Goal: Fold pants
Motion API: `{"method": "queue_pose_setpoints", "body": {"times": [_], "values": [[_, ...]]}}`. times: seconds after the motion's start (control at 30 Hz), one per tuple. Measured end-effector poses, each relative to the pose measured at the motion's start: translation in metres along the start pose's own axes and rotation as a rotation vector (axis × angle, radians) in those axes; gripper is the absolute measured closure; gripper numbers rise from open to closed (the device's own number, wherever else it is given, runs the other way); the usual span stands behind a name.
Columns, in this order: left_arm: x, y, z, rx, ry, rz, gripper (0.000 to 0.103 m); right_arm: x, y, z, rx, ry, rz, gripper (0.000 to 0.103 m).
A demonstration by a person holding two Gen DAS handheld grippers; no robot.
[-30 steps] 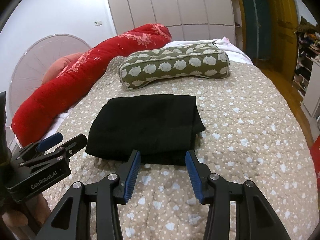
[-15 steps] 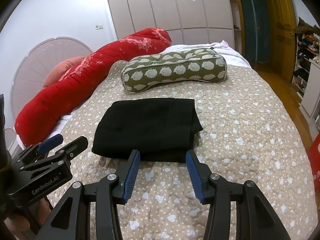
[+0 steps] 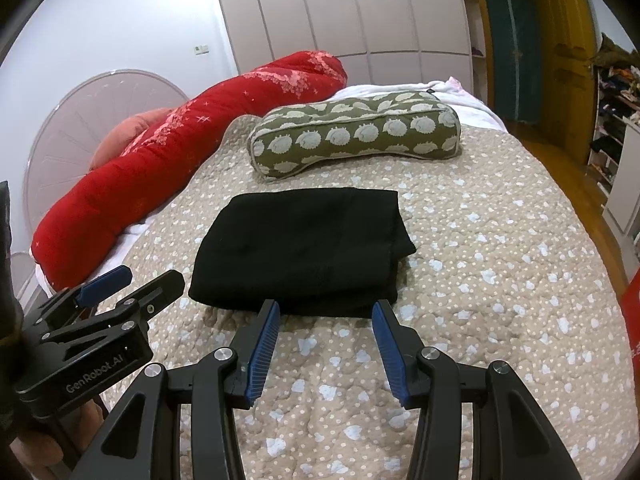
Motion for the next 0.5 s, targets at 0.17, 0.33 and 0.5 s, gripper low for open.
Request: {"method": "queue_pose_setpoints", "body": {"times": [0.17, 0.33, 0.5], "values": [[-0.0013, 0.0025, -0.0024, -0.009, -0.002, 0.004, 0.028, -0.0015, 0.0027, -0.0001, -0.007, -0.002, 0.002, 0.056], [-0.0041, 0.0028, -0.0033, -0.013, -0.011, 0.005, 0.028, -0.0023, 0.0038, 0.0, -0.007, -0.003, 0.004, 0.056], [-0.0057, 0.0054, -0.0044, -0.023, -0.013, 0.006, 0.028, -0.0045, 0.0066, -0.0007, -0.012, -0.006, 0.005, 0.056]]}}
Point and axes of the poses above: each gripper's, at about its wrist camera, not at the fingertips, and y roughly the way its jaws point, x to its right, z to its top, the point moved 9 cm from there along y, roughly the way its jaws point, and after that the axes turned 2 degrees about z, right-handed, at the moved point
